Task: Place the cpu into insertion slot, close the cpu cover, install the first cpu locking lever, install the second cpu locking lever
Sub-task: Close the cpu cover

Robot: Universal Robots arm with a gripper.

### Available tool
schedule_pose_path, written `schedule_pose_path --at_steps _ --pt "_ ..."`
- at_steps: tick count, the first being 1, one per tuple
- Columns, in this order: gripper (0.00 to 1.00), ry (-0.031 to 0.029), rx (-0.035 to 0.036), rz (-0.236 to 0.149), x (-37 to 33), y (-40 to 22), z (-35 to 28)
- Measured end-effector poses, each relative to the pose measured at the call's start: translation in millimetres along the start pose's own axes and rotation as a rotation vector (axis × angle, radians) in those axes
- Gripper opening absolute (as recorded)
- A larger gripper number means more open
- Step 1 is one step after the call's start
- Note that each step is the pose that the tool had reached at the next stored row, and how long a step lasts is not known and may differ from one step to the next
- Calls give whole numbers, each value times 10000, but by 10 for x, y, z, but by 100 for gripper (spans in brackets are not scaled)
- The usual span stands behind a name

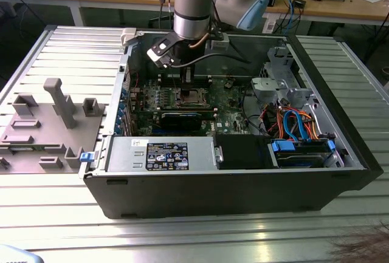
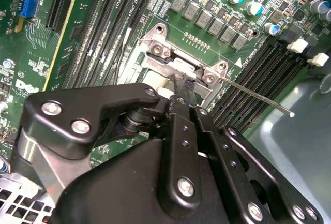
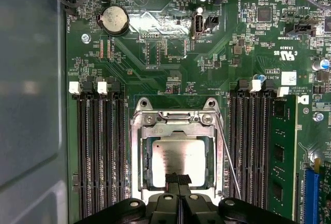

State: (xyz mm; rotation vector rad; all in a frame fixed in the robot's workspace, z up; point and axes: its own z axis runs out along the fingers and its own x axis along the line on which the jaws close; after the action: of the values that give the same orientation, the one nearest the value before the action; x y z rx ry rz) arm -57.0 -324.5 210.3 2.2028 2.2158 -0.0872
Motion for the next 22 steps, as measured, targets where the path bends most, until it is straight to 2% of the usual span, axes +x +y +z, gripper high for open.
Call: schedule_pose_path --at_steps 22 --pt "11 -2 1 0 2 -13 47"
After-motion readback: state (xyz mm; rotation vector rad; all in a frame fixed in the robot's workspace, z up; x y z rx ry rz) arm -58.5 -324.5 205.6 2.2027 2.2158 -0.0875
